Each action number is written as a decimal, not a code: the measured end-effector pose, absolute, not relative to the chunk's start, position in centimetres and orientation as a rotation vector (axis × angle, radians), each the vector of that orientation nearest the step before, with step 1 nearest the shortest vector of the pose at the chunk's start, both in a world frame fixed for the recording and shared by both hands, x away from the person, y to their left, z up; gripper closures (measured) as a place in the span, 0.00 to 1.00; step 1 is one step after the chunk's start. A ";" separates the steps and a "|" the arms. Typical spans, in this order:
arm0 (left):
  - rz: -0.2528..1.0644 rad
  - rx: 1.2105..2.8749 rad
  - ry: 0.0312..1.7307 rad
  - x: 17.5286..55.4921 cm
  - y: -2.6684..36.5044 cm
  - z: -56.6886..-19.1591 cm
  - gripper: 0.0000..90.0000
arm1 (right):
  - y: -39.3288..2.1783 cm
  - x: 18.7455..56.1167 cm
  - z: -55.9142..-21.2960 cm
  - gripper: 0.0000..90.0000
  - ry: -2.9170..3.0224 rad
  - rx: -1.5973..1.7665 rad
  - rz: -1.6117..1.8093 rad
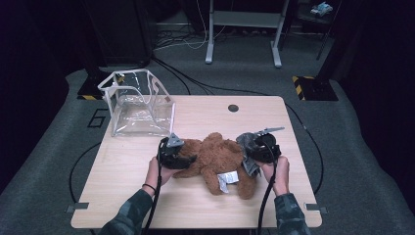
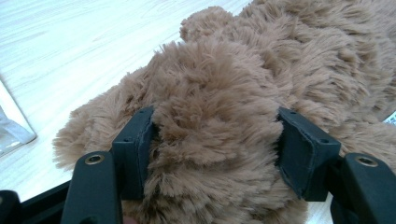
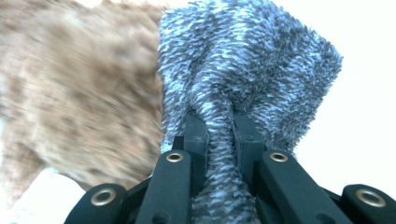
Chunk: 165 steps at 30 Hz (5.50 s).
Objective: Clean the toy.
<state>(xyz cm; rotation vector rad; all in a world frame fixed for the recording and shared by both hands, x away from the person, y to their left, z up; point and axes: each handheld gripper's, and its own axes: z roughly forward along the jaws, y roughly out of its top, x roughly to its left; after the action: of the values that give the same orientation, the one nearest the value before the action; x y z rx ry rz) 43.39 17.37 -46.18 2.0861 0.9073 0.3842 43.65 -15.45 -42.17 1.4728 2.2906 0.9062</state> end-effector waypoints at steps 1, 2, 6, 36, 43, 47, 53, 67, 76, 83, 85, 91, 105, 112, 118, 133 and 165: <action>0.392 2.087 0.905 43.4 17.3 -46.2 0.39 | -15.1 43.7 -42.0 0.88 2.312 1.455 0.893; 0.393 2.089 0.906 43.4 17.3 -46.2 0.39 | -14.7 43.8 -42.1 0.89 2.317 1.442 0.874; 0.393 2.091 0.907 43.4 17.3 -46.2 0.39 | -14.0 44.5 -44.0 0.89 2.338 1.495 0.831; 0.401 2.099 0.918 43.3 17.1 -46.1 0.39 | -14.1 40.3 -45.7 0.89 2.350 1.499 0.753; 0.407 2.094 0.922 43.3 17.1 -46.1 0.39 | -16.3 39.9 -47.4 0.89 2.318 1.560 0.674; 0.400 2.089 0.931 43.3 17.1 -46.1 0.39 | -17.5 39.5 -48.4 0.89 2.322 1.588 0.642; 0.404 2.090 0.929 43.3 17.1 -46.1 0.39 | -17.7 39.1 -44.9 0.88 2.230 1.602 0.767; 0.409 2.101 0.929 43.2 16.9 -46.0 0.39 | -15.2 41.7 -47.8 0.89 2.342 1.576 0.713; 0.408 2.094 0.941 43.3 16.9 -46.0 0.39 | -17.5 39.9 -45.9 0.88 2.302 1.564 0.690; 0.404 2.086 0.937 43.3 17.1 -46.0 0.39 | -14.4 40.6 -44.9 0.88 2.356 1.479 0.764; 0.404 2.083 0.938 43.2 17.1 -46.1 0.39 | -14.2 40.8 -46.0 0.89 2.374 1.467 0.689; 0.400 2.074 0.945 43.3 17.2 -46.2 0.39 | -17.3 39.8 -48.1 0.89 2.381 1.565 0.633; 0.408 2.072 0.952 43.3 17.0 -46.1 0.39 | -16.0 37.6 -45.4 0.89 2.369 1.470 0.737; 0.411 2.080 0.949 43.3 17.0 -46.1 0.39 | -17.6 35.8 -47.0 0.88 2.351 1.515 0.661; 0.410 2.081 0.952 43.3 17.0 -46.1 0.39 | -14.4 36.1 -42.6 0.88 2.301 1.354 0.811; 0.417 2.092 0.959 43.3 16.8 -45.9 0.39 | -15.1 35.2 -46.5 0.88 2.340 1.403 0.625; 0.415 2.109 0.965 43.5 16.7 -45.8 0.39 | -9.0 35.5 -44.6 0.88 2.361 1.227 0.728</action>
<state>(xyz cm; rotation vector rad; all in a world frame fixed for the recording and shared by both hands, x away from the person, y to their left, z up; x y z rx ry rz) 43.46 16.72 -45.78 2.1093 0.9646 0.4148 35.55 -9.03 -44.56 1.2266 2.3607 0.7281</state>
